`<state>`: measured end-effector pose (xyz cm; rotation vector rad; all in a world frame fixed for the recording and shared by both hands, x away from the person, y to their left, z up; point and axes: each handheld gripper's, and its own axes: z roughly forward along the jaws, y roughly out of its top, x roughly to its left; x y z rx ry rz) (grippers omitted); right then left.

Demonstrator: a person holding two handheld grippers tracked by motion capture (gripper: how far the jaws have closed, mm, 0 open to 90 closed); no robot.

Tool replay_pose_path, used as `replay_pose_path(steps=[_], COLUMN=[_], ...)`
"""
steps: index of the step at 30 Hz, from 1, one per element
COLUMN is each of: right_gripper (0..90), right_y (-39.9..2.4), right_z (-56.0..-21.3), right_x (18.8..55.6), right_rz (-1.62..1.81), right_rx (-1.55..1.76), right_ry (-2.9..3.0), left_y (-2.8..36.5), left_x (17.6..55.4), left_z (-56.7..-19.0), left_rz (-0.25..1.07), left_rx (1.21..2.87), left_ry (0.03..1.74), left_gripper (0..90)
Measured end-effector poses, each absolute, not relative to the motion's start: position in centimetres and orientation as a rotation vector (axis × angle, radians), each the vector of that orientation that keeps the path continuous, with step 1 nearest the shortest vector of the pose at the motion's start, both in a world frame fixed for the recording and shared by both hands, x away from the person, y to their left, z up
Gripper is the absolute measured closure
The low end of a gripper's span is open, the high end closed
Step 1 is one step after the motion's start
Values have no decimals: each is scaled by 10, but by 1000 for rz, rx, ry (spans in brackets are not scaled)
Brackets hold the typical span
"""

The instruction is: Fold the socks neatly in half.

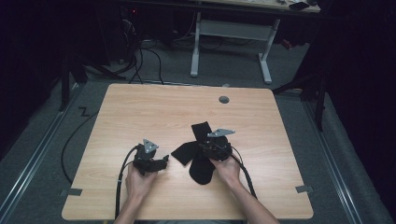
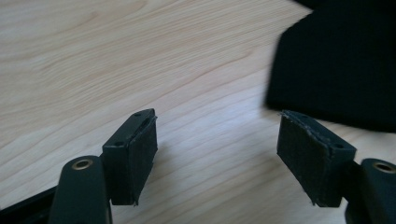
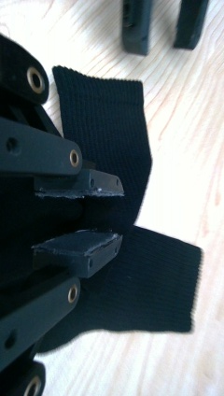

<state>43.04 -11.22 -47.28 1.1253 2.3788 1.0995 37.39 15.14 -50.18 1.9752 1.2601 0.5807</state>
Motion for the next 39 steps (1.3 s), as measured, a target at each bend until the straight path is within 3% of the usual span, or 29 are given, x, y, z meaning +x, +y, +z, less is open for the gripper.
replay_pose_path(steps=[7, 19, 28, 34, 39], right_gripper=[704, 677, 628, 838, 866], right_y=[-112, -77, -59, -58, -56], right_z=[-464, -467, -490, -491, -489], right_x=[422, 412, 412, 413, 411], right_rz=[1131, 1099, 980, 961, 938], right_rx=[978, 782, 756, 724, 711], right_ry=[2387, 2536, 2648, 2665, 2648], left_y=[126, 135, 140, 139, 139], left_x=[366, 372, 374, 374, 374], left_z=[-491, -500, -508, -508, -508], left_rz=[600, 614, 596, 598, 597], left_rx=[2009, 1998, 1979, 1978, 1978], left_ry=[1159, 1259, 1279, 1283, 1284], left_gripper=[297, 303, 305, 301, 301])
